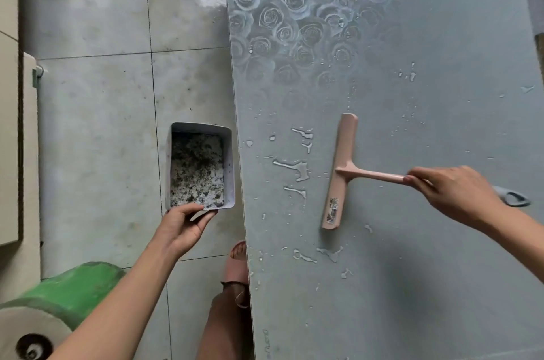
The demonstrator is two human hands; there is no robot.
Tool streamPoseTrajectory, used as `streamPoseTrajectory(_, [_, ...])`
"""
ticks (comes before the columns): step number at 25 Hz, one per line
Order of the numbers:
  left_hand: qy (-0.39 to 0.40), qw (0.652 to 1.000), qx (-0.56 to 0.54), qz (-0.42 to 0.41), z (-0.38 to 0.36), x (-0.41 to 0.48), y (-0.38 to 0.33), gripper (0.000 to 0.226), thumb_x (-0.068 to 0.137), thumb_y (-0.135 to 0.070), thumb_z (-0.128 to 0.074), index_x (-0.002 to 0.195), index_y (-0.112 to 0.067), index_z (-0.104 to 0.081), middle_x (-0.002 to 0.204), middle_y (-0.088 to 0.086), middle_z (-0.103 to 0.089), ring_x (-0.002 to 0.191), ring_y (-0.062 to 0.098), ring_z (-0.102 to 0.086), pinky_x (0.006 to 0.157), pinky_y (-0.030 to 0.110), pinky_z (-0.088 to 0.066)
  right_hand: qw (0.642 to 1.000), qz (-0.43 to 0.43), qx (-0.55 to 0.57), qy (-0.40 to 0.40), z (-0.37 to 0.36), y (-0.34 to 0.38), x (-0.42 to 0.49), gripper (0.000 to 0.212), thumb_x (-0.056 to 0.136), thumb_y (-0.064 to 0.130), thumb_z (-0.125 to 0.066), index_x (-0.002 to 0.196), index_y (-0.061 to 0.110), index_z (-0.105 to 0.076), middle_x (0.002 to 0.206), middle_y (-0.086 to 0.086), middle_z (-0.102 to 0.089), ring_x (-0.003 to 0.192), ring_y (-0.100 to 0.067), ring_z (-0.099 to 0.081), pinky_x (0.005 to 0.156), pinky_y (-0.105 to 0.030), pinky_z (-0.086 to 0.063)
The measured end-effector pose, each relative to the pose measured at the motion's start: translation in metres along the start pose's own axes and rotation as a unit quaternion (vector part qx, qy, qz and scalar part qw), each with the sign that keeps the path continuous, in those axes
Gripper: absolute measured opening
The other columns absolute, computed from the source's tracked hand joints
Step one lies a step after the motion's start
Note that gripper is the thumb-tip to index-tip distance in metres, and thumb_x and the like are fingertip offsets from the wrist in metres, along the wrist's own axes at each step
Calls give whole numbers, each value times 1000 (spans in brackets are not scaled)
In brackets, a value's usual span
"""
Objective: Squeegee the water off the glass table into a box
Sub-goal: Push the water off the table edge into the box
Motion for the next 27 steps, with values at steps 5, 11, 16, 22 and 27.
streamPoseTrajectory(5, [31,999,-2,15,-16,15,9,27,89,13,-37,68,0,-49,90,19,-54,92,38,-57,66,40,-57,995,73,67,-11,5,81,37,33,97,48,-32,99,29,-59,91,3,-70,90,-26,-63,66,-33,-32])
streamPoseTrajectory(11, [40,999,-19,18,-17,11,10,25,88,13,-37,70,0,-48,91,19,-54,94,36,-58,67,39,-58,989,120,45,-73,41,112,53,37,96,52,-30,97,30,-60,86,4,-68,82,-26,-64,61,-32,-25])
streamPoseTrajectory(16, [53,998,-33,29,-18,12,11,26,88,14,-37,69,-1,-47,86,17,-53,89,34,-58,61,36,-60,999,37,-12,-33,50,60,35,43,93,55,-26,95,31,-62,86,6,-70,81,-26,-64,57,-32,-27])
streamPoseTrajectory(22, [62,997,-48,26,-17,17,12,32,86,15,-38,61,0,-50,87,20,-56,89,36,-60,63,37,-60,986,151,11,-68,60,183,82,37,99,49,-27,98,26,-56,88,0,-66,84,-26,-62,66,-32,-24])
streamPoseTrajectory(27, [70,996,-56,24,-12,23,15,39,86,15,-40,53,2,-56,78,19,-61,90,34,-61,64,38,-61,992,92,0,-85,84,127,65,44,92,53,-27,91,26,-61,78,-2,-69,74,-30,-64,60,-32,-27])
Point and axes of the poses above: each hand's wrist, its own x-axis towards the middle knuckle, its own z-axis out of the back of the hand, y = z × x, the point moved 6 cm from there along x, towards the middle knuckle
